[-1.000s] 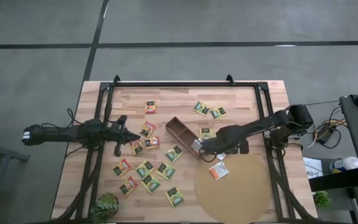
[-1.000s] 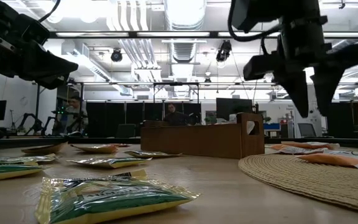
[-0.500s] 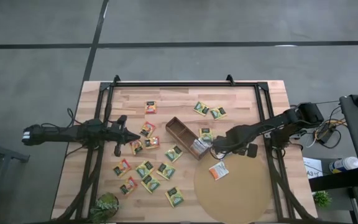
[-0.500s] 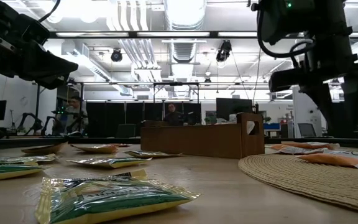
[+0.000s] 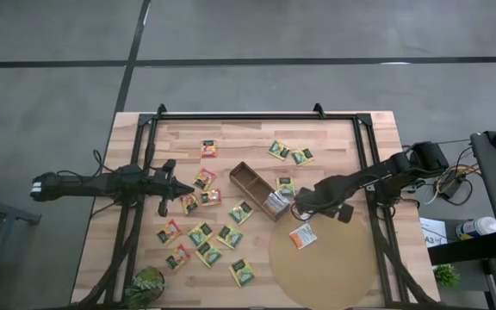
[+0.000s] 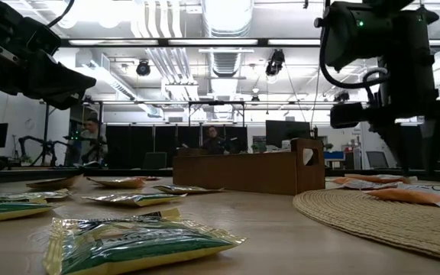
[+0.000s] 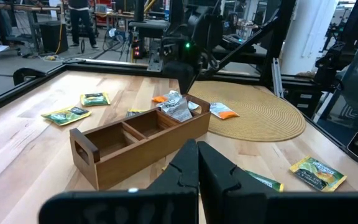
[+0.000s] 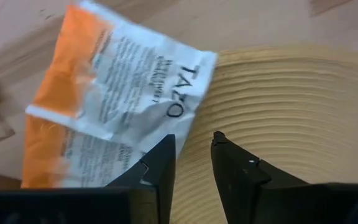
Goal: Pick & Place Tea
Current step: Put the white tea bag into the right section of the wooden organizer
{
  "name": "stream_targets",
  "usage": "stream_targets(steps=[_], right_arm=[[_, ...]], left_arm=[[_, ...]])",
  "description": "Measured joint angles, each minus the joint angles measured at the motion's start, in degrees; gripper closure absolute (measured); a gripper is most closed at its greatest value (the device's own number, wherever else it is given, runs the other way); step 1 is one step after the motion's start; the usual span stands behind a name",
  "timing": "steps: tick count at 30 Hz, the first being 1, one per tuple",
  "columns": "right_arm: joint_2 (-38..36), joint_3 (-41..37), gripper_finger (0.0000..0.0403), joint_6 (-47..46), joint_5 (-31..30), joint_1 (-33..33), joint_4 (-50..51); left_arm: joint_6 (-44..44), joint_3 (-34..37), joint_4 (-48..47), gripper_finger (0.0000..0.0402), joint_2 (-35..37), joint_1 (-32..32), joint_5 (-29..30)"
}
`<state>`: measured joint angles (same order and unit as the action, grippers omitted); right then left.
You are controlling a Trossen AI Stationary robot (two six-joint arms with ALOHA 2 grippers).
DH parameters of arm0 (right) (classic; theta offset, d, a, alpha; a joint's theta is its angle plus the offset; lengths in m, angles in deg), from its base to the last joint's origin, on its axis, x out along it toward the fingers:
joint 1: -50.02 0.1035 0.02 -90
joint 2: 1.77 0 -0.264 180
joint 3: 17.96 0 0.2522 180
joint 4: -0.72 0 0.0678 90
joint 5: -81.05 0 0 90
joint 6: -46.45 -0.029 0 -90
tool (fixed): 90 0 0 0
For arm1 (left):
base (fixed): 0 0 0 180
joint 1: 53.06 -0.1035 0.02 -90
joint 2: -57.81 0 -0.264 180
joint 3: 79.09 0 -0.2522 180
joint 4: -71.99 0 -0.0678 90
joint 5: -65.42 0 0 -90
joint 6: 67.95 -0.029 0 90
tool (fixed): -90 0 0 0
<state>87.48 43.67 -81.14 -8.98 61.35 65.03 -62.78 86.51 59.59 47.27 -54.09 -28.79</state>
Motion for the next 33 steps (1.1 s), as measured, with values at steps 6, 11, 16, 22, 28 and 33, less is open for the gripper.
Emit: stream_targets(steps=[6,11,16,22,28,33], right_arm=[[0.0,-1.7,0.0314,-1.4,-0.6,-0.3,-1.9],[0.0,-1.8,0.0322,-1.4,-1.6,-0.5,-1.9],[0.1,-2.6,0.033,-1.4,-1.7,-0.5,-1.8],[0.1,-3.1,0.0335,-1.3,-1.7,-0.5,-1.9],[0.1,-2.6,0.0325,0.5,-1.7,-0.5,-1.8],[0.0,-0.8,0.0313,1.8,-2.1,-0.5,-1.2]], left_arm=[[0.0,0.0,0.0,0.0402,0.0,0.0,0.0],[0.0,0.0,0.0,0.0402,0.0,0.0,0.0],[0.0,0.0,0.0,0.0402,0.0,0.0,0.0],[0.0,0.0,0.0,0.0402,0.0,0.0,0.0],[0.0,0.0,0.0,0.0402,0.0,0.0,0.0],[0.0,0.0,0.0,0.0402,0.0,0.0,0.0]])
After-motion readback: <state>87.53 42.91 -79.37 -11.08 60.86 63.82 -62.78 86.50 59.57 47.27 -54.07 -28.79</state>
